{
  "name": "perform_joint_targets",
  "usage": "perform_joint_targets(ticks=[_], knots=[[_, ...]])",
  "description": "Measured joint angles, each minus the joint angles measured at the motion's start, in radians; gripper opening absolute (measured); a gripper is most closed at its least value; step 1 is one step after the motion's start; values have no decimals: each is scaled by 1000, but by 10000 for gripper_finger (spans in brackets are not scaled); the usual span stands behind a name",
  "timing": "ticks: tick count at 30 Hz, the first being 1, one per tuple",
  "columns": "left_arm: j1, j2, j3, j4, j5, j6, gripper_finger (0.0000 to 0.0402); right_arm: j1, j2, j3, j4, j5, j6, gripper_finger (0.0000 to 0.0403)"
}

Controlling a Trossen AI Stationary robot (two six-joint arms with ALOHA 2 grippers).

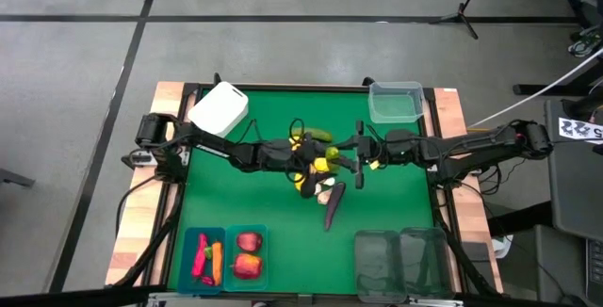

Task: Sort produce into baskets
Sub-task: Put the cucumber into the right black bin

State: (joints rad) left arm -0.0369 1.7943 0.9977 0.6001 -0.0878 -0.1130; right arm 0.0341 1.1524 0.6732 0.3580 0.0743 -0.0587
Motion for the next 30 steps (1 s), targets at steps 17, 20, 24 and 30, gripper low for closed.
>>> perform_joint_targets(ticks=[17,20,24,30], knots=[[-18,4,-4,-116,11,-64,285,4,-403,4,-758,-308,425,142],[-22,4,-4,-115,11,-69,285,62,-450,3,-934,-365,542,142],[-23,4,-4,-118,11,-72,285,217,-467,3,-996,-378,714,142],[-22,4,-4,-123,9,-74,285,564,-459,2,-889,-262,937,142]])
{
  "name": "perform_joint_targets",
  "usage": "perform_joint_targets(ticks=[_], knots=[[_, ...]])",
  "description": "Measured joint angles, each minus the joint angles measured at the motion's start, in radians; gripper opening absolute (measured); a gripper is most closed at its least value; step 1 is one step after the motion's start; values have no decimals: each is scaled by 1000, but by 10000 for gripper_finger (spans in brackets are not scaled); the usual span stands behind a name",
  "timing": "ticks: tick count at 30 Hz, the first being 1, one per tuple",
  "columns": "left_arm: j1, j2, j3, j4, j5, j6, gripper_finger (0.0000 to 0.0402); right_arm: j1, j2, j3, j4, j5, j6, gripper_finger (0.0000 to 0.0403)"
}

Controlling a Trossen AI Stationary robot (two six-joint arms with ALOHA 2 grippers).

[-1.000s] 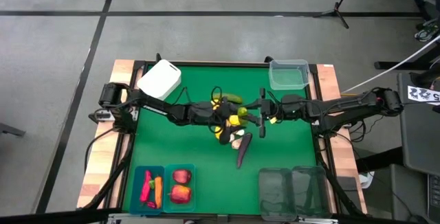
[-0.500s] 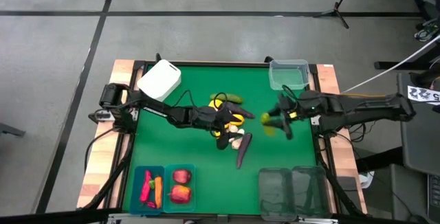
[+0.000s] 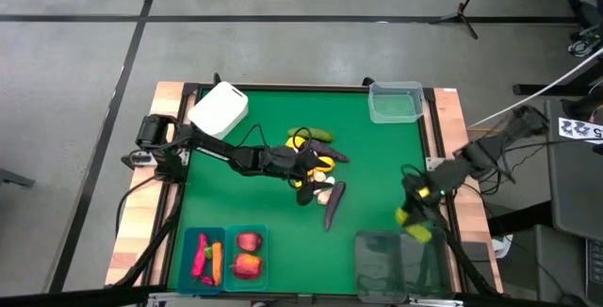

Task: Sort produce into baskets
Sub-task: Put the cucumber into the right black bin

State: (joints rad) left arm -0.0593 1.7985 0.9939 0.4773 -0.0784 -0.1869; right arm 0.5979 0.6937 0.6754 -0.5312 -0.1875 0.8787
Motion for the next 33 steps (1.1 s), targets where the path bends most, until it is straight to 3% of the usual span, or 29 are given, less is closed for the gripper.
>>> perform_joint_targets(ticks=[6,11,16,24,33], knots=[[0,0,0,-4,0,-1,285,323,65,0,22,303,232,143],[0,0,0,-4,-1,-1,285,488,180,0,12,404,451,143],[1,0,0,-4,-2,-1,285,569,297,0,-30,428,715,143],[1,0,0,-4,-2,-1,285,594,433,0,-44,394,981,143],[1,0,0,-4,-3,-1,285,593,470,0,-55,334,1028,143]])
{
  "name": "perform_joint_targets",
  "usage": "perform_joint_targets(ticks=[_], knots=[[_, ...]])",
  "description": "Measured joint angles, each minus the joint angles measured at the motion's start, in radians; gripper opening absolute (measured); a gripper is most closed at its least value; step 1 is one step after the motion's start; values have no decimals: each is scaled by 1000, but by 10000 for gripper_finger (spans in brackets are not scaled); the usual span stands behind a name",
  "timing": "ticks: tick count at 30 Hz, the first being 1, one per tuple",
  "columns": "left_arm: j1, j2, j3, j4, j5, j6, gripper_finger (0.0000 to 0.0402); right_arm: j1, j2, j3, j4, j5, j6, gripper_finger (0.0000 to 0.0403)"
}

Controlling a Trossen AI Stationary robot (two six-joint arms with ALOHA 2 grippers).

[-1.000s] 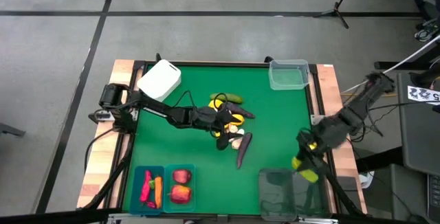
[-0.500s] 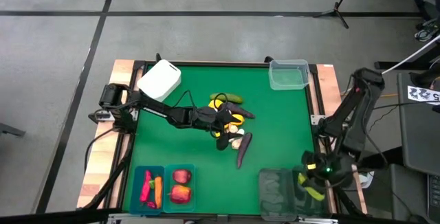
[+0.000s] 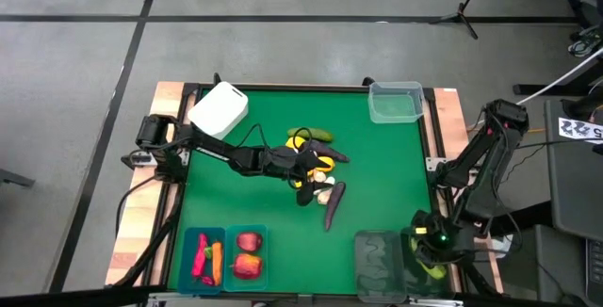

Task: Sort produce into baskets
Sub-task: Put the cucumber into the right black bin

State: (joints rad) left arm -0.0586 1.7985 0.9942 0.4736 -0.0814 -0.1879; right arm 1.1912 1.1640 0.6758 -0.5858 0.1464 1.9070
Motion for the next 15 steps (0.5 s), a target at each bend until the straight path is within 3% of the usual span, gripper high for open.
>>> perform_joint_targets(ticks=[5,15], knots=[[0,0,0,0,0,0,285,0,0,0,-24,-55,-12,152],[0,0,0,0,0,1,285,0,-1,0,17,-115,-53,232]])
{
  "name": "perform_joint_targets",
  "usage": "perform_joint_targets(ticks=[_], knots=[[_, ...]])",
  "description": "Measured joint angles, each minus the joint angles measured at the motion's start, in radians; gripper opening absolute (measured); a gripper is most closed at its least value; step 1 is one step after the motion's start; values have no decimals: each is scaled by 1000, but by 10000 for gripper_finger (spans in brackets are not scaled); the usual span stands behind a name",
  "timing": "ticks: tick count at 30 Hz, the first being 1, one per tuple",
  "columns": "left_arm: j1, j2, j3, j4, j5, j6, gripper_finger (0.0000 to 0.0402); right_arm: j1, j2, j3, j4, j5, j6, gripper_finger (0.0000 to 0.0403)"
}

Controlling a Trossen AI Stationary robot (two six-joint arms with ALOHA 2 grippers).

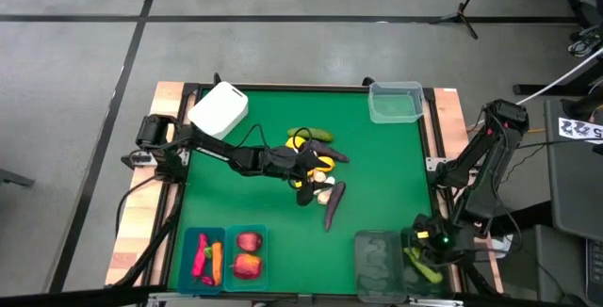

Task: Sort produce into baskets
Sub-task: Put the cucumber into the right black bin

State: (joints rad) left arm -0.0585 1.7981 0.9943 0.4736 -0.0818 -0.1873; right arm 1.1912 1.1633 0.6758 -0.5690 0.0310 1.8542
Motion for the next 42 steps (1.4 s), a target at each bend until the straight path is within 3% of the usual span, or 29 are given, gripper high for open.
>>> perform_joint_targets(ticks=[10,20,26,42], knots=[[61,-18,19,-41,-25,29,285,0,-48,0,162,17,-55,242],[305,-19,331,-726,10,195,285,0,-129,0,166,138,-138,243],[444,-13,355,-783,196,267,285,0,-132,0,139,162,-165,243],[492,193,354,-801,255,362,285,0,-132,0,93,203,-186,243]])
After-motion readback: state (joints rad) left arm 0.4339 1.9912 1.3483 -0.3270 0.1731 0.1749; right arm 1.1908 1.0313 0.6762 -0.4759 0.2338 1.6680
